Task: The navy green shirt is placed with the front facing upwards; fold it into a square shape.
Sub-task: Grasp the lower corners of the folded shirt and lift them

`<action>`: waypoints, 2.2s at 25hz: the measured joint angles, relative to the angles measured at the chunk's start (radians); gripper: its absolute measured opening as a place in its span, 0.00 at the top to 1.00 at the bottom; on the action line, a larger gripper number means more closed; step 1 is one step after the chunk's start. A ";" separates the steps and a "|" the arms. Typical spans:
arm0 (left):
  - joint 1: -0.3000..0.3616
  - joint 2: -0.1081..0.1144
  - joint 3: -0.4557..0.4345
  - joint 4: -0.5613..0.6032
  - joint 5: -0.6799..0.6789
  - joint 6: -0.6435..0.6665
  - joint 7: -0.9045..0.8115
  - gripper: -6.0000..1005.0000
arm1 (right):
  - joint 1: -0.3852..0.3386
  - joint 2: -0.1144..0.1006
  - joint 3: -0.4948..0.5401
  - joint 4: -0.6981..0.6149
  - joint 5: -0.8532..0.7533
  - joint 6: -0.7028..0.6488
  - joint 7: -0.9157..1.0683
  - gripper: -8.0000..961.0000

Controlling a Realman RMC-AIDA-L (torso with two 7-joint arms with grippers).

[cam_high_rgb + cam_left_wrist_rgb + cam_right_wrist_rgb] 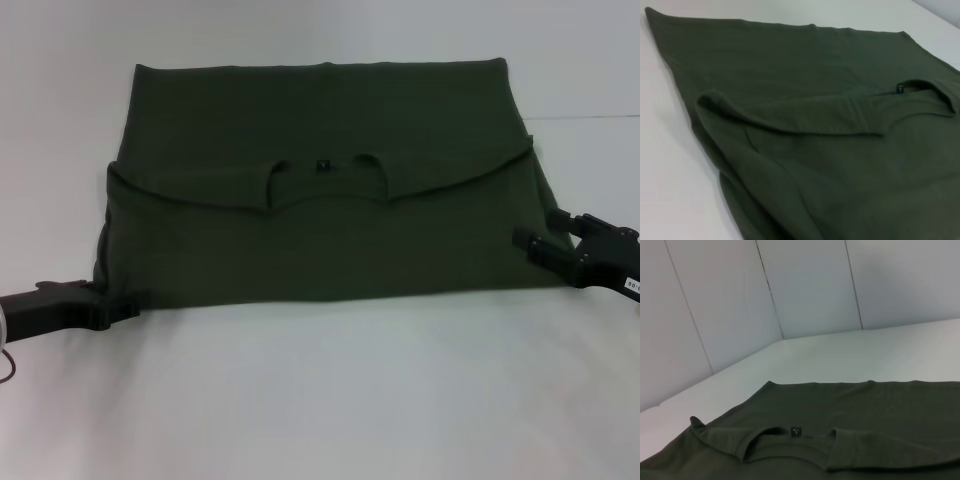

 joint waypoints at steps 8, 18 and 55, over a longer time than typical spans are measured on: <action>-0.002 0.000 0.004 -0.002 -0.002 -0.021 0.004 0.60 | -0.018 -0.003 0.009 0.000 0.000 -0.009 0.002 0.26; 0.001 0.001 -0.011 0.006 -0.012 -0.028 0.005 0.94 | -0.048 -0.006 0.017 -0.013 0.002 -0.011 0.028 0.26; -0.014 0.000 -0.010 0.008 -0.029 -0.055 0.013 0.95 | -0.031 -0.006 -0.132 0.014 -0.002 0.240 0.181 0.29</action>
